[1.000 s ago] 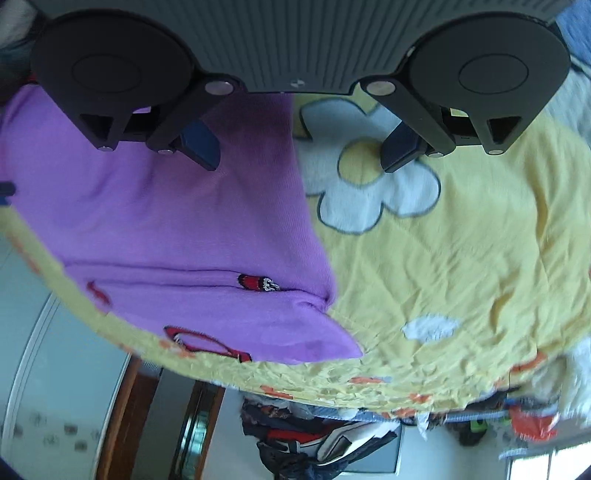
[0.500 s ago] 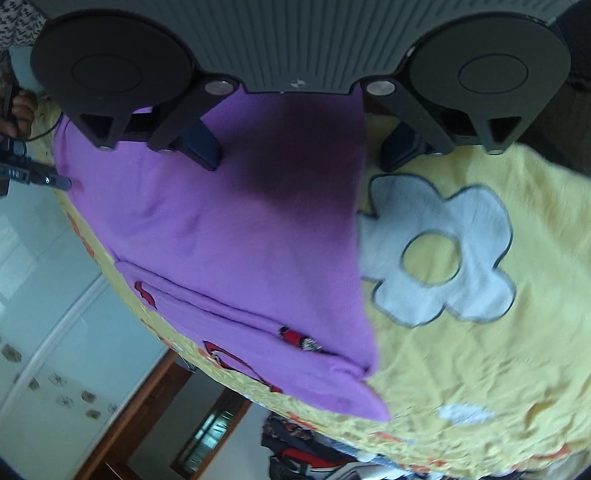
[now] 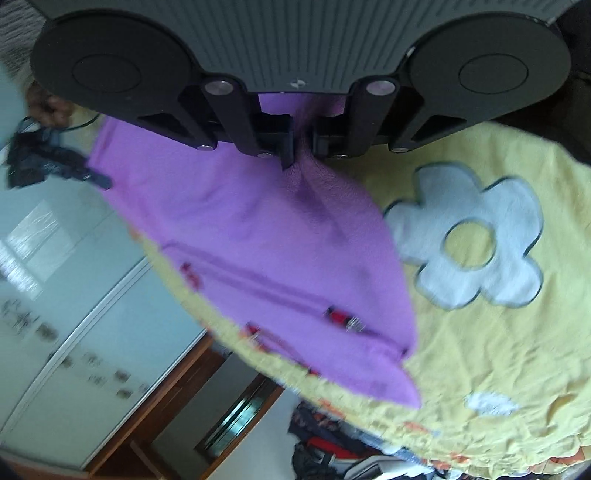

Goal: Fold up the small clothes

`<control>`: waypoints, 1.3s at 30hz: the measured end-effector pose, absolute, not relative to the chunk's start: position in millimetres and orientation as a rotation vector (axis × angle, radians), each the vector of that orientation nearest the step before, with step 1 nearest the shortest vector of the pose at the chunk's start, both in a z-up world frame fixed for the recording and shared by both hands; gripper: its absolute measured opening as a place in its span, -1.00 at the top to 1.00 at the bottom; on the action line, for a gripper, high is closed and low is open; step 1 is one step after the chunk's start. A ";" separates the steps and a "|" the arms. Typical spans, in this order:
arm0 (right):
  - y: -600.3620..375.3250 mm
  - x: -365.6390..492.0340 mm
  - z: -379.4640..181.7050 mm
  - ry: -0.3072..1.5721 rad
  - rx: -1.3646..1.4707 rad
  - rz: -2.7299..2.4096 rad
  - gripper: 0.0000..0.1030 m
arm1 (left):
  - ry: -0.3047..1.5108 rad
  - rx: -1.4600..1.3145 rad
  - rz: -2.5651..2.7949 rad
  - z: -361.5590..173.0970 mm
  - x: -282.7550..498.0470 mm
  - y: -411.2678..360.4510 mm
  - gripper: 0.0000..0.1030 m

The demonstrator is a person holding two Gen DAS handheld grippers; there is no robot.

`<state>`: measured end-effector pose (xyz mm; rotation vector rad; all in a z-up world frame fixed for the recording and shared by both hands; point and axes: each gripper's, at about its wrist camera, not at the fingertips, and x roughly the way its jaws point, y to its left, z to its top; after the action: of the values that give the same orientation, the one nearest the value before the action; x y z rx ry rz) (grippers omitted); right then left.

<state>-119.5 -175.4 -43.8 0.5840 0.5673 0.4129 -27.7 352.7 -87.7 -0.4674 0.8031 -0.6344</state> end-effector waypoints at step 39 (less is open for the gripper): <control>-237.0 -142.5 -81.5 0.585 0.653 0.310 -0.50 | 0.839 -0.698 -0.707 -105.2 -15.2 366.9 0.06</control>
<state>-142.4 -237.0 -81.5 0.6528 0.5847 0.3103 -15.2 366.9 -105.2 -0.6981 0.8386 -0.7072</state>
